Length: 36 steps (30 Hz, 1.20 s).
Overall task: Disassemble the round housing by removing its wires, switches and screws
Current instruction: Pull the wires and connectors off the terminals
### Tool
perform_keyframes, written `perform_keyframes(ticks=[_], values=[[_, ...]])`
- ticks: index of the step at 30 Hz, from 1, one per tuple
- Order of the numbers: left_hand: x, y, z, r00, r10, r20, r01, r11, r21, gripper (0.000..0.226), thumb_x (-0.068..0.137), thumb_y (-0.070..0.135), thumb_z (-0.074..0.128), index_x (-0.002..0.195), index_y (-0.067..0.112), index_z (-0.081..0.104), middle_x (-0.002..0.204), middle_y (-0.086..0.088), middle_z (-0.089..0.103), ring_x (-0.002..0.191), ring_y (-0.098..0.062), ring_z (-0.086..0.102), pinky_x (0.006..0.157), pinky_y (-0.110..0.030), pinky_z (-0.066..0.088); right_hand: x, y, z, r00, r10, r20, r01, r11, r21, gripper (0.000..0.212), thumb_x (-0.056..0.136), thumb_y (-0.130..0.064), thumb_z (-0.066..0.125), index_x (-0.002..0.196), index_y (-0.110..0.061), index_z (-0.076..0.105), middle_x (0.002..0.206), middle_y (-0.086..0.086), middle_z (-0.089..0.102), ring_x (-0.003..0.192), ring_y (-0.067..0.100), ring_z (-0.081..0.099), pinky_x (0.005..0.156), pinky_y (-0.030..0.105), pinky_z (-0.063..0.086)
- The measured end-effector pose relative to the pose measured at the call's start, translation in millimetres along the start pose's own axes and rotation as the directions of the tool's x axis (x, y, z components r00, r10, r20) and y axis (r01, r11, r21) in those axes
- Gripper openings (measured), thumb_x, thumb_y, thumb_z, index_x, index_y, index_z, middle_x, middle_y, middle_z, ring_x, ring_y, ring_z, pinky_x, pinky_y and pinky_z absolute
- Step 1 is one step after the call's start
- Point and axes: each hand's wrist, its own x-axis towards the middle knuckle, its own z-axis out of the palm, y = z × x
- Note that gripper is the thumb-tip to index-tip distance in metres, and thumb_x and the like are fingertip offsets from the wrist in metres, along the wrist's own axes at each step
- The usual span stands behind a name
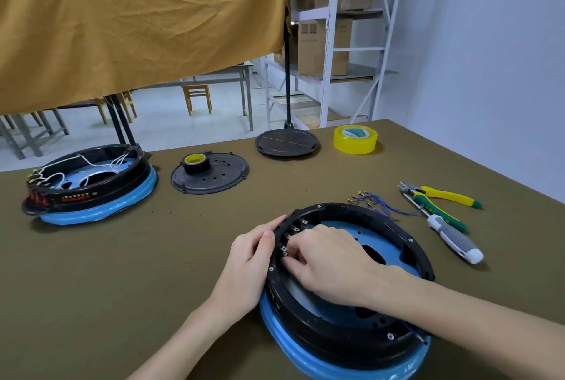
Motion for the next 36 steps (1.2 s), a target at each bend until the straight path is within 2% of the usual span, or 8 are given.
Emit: perform_keyframes(ticks=[11, 18, 23, 26, 29, 31, 33, 36], values=[[-1, 4, -1, 1.000, -0.017, -0.004, 0.017, 1.000, 0.002, 0.044, 0.105, 0.031, 0.037, 0.141, 0.024, 0.061, 0.133, 0.014, 0.070, 0.129, -0.006, 0.061, 0.110, -0.033, 0.047, -6, 16, 4, 0.999, -0.037, -0.030, 0.036, 0.999, -0.038, 0.032, 0.097, -0.046, 0.050, 0.088, -0.021, 0.067, 0.081, -0.003, 0.070, 0.081, 0.024, 0.063, 0.071, 0.037, 0.051], [-3, 6, 3, 0.998, -0.063, -0.026, 0.062, 0.998, -0.030, 0.045, 0.104, 0.036, 0.039, 0.141, 0.024, 0.062, 0.136, 0.011, 0.069, 0.131, -0.009, 0.060, 0.115, -0.045, 0.045, -4, 18, -11, 0.987, 0.024, -0.160, 0.016, 0.970, 0.243, 0.024, 0.096, -0.045, 0.059, 0.080, -0.028, 0.065, 0.066, -0.014, 0.062, 0.069, 0.007, 0.058, 0.068, 0.031, 0.049], [-2, 7, 4, 0.997, -0.066, -0.028, 0.066, 0.998, -0.025, 0.045, 0.105, 0.037, 0.038, 0.141, 0.025, 0.062, 0.136, 0.012, 0.068, 0.131, -0.009, 0.060, 0.113, -0.046, 0.045, 6, 30, -59, 0.950, 0.206, -0.234, 0.055, 0.628, 0.777, 0.026, 0.100, -0.027, 0.065, 0.083, -0.009, 0.072, 0.058, -0.004, 0.060, 0.050, 0.012, 0.052, 0.049, 0.021, 0.042], [-3, 6, 3, 0.997, -0.072, -0.026, 0.071, 0.997, -0.024, 0.040, 0.110, 0.031, 0.038, 0.140, 0.026, 0.063, 0.135, 0.013, 0.068, 0.130, -0.009, 0.060, 0.113, -0.045, 0.045, 17, 47, -86, 0.884, 0.359, -0.298, 0.104, 0.472, 0.876, 0.027, 0.101, -0.025, 0.062, 0.087, -0.004, 0.073, 0.061, 0.005, 0.061, 0.050, 0.016, 0.054, 0.045, 0.021, 0.043], [-3, 6, 4, 0.996, -0.088, -0.034, 0.087, 0.996, -0.021, 0.038, 0.113, 0.022, 0.036, 0.139, 0.027, 0.063, 0.135, 0.014, 0.069, 0.130, -0.008, 0.060, 0.114, -0.046, 0.045, 32, 66, -93, 0.841, 0.381, -0.385, 0.112, 0.574, 0.811, 0.027, 0.102, -0.024, 0.060, 0.088, -0.005, 0.072, 0.064, 0.008, 0.061, 0.052, 0.016, 0.058, 0.048, 0.022, 0.047], [-3, 7, 4, 0.995, -0.093, -0.037, 0.092, 0.995, -0.022, 0.039, 0.113, 0.022, 0.036, 0.138, 0.029, 0.064, 0.134, 0.015, 0.069, 0.129, -0.006, 0.061, 0.114, -0.045, 0.045, 42, 82, -90, 0.843, 0.325, -0.430, 0.048, 0.749, 0.661, 0.026, 0.103, -0.025, 0.059, 0.082, -0.012, 0.068, 0.066, 0.004, 0.062, 0.055, 0.017, 0.059, 0.053, 0.024, 0.049], [-4, 8, 3, 0.995, -0.094, -0.032, 0.094, 0.995, -0.026, 0.038, 0.113, 0.023, 0.036, 0.139, 0.029, 0.064, 0.134, 0.016, 0.068, 0.130, -0.006, 0.060, 0.114, -0.044, 0.044, 51, 102, -83, 0.875, 0.241, -0.419, -0.086, 0.931, 0.355, 0.028, 0.104, -0.031, 0.055, 0.078, -0.022, 0.060, 0.071, -0.003, 0.063, 0.063, 0.018, 0.060, 0.061, 0.034, 0.048], [-3, 10, 4, 0.995, -0.096, -0.033, 0.094, 0.995, -0.037, 0.039, 0.112, 0.023, 0.036, 0.138, 0.029, 0.064, 0.134, 0.016, 0.069, 0.129, -0.005, 0.061, 0.114, -0.043, 0.045, 59, 133, -67, 0.919, 0.199, -0.340, -0.247, 0.964, -0.104, 0.025, 0.106, -0.033, 0.050, 0.091, -0.020, 0.065, 0.089, -0.001, 0.067, 0.078, 0.023, 0.061, 0.064, 0.036, 0.045]])
